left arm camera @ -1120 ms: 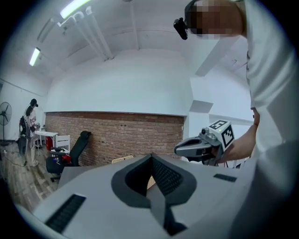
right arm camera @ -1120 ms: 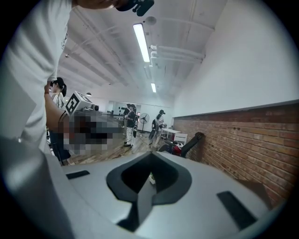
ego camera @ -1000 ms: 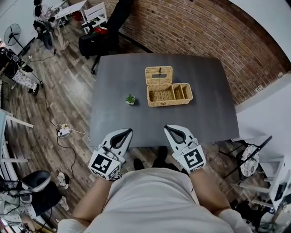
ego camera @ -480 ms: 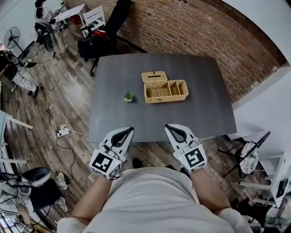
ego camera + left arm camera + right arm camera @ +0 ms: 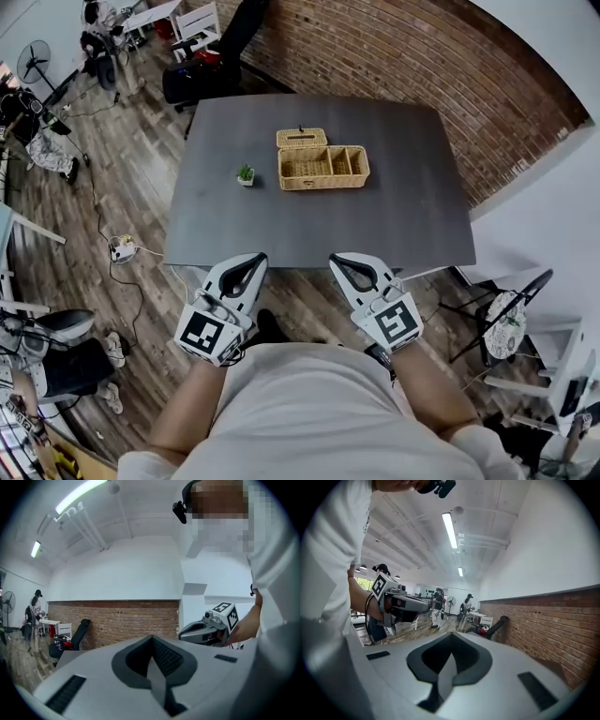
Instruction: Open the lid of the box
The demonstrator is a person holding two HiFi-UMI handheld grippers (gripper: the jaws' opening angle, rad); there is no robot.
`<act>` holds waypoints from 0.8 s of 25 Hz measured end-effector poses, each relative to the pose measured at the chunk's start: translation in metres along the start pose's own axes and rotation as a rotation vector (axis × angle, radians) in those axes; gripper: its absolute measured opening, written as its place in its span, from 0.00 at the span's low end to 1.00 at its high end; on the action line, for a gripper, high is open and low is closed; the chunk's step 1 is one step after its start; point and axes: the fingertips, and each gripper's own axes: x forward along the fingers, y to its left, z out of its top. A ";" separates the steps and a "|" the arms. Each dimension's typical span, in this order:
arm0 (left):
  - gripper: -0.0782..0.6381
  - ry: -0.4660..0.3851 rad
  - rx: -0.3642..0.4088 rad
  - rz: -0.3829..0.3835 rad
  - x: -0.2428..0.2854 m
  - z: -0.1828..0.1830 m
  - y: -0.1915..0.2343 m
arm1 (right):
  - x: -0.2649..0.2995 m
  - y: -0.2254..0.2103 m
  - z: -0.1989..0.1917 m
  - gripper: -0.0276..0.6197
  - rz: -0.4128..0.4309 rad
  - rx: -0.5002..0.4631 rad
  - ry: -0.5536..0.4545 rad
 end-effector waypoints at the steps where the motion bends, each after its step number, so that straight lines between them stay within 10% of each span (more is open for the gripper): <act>1: 0.13 -0.001 -0.001 0.003 -0.001 0.000 -0.009 | -0.008 0.002 -0.002 0.05 0.006 0.001 -0.001; 20: 0.13 -0.011 -0.019 0.050 -0.031 -0.001 -0.119 | -0.120 0.045 -0.018 0.05 0.084 -0.001 -0.019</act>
